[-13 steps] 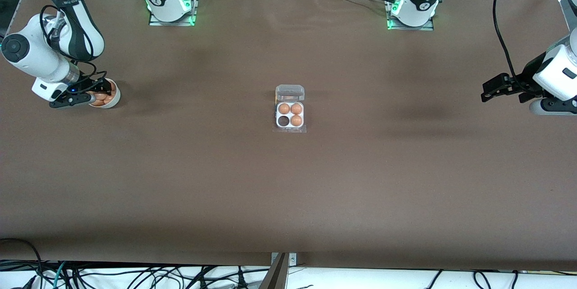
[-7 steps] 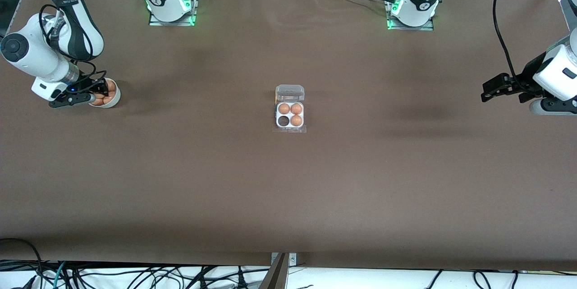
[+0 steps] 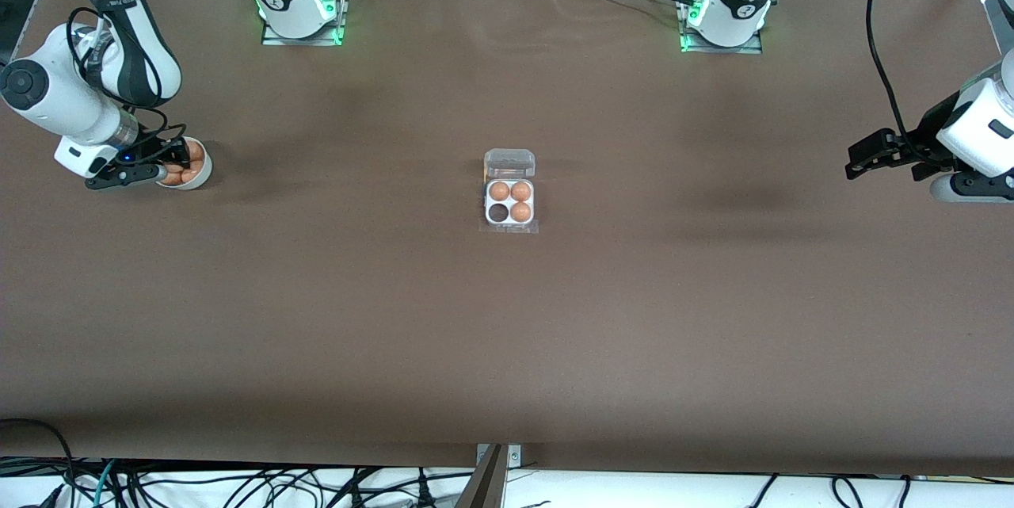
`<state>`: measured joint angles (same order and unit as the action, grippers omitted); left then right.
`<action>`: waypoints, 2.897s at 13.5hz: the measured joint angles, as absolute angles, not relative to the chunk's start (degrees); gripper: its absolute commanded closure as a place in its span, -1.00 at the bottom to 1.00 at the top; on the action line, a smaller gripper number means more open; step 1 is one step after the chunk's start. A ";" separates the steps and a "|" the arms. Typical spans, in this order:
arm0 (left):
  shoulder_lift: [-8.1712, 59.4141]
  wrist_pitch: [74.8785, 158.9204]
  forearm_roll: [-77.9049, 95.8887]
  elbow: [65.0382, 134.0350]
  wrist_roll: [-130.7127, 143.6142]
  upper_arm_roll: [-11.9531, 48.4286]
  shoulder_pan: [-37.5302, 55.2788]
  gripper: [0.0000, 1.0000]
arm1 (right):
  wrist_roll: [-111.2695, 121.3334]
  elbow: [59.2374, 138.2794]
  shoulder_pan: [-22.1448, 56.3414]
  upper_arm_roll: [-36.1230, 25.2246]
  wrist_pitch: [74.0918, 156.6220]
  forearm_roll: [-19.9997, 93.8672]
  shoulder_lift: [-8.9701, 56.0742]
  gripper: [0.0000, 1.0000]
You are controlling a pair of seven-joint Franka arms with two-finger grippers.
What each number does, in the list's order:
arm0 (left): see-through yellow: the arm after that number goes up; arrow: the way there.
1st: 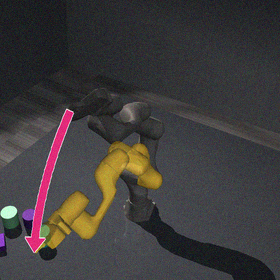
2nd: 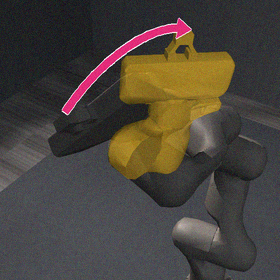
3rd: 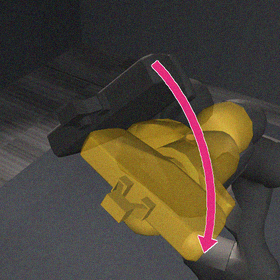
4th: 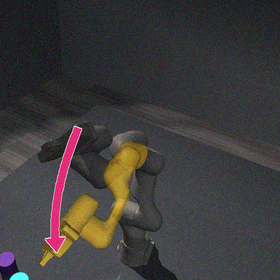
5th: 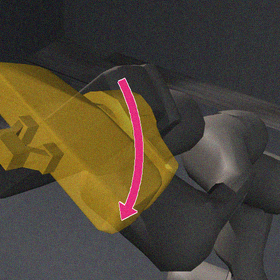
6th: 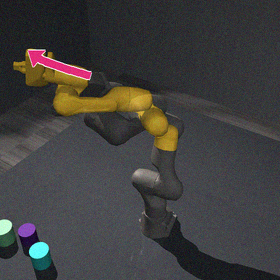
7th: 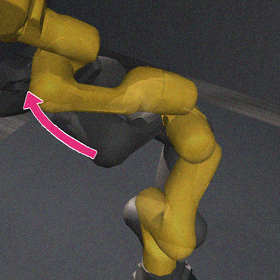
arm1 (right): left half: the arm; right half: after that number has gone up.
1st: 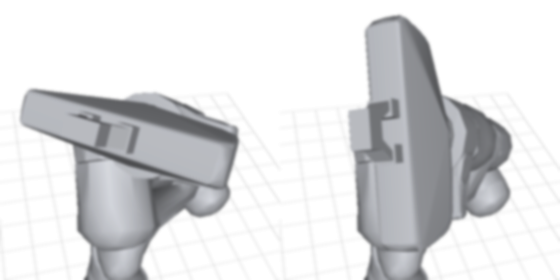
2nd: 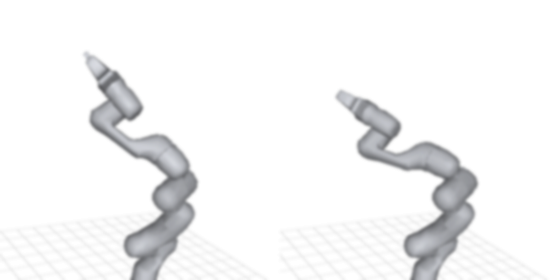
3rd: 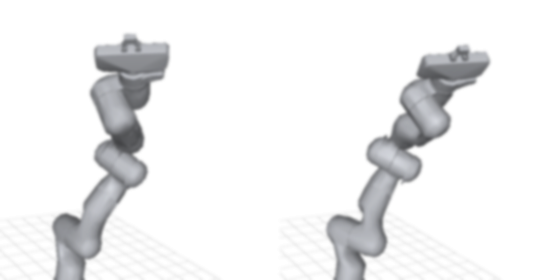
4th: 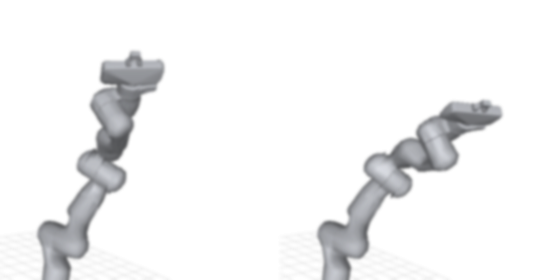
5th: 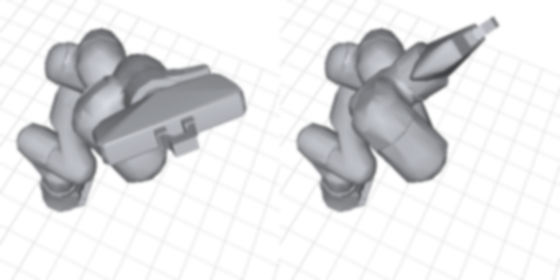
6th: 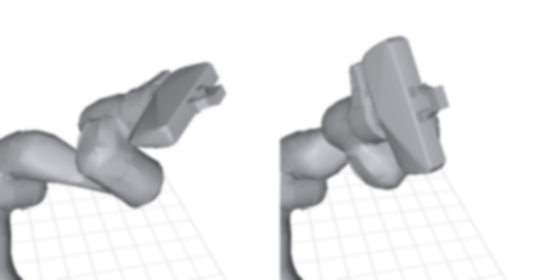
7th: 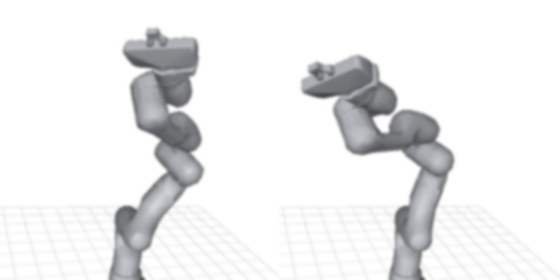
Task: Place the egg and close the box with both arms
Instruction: 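Move the right gripper over the egg bowl and grasp an egg, then lift the egg with the right gripper and carry it to the carton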
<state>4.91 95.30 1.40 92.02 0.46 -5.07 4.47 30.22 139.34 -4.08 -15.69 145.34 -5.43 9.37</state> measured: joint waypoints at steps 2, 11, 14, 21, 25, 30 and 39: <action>4.91 95.30 1.40 91.79 0.46 -5.07 4.47 -1.00 | 30.22 139.07 -4.06 -15.69 145.13 -5.43 9.32 0.29; 4.91 95.30 1.40 91.69 0.46 -5.07 4.47 -1.00 | 30.22 131.77 -3.66 -14.58 134.25 -5.31 9.15 0.32; 4.91 95.30 1.40 91.67 0.47 -5.07 4.47 -1.00 | 30.13 127.85 -3.47 -12.43 128.61 -3.36 9.15 0.32; 4.91 95.30 1.40 91.57 0.47 -5.07 4.47 -1.00 | 29.90 107.09 -0.78 -10.97 104.24 14.14 17.14 0.32; 4.91 95.30 1.40 91.54 0.47 -5.07 4.46 -1.00 | 24.58 99.39 1.97 -10.67 101.28 24.82 26.18 0.32; 4.90 95.30 1.40 91.26 0.47 -5.07 4.47 -1.00 | 10.81 95.18 6.50 -9.61 100.77 37.32 30.57 0.32; 4.90 95.30 1.40 91.21 0.47 -5.08 4.47 -1.00 | -13.90 95.60 11.88 -9.17 100.19 62.91 31.19 0.37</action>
<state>4.90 95.30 1.40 91.21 0.47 -5.08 4.47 -13.90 95.60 11.88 -9.17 100.19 62.91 31.19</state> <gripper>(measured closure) 0.000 0.529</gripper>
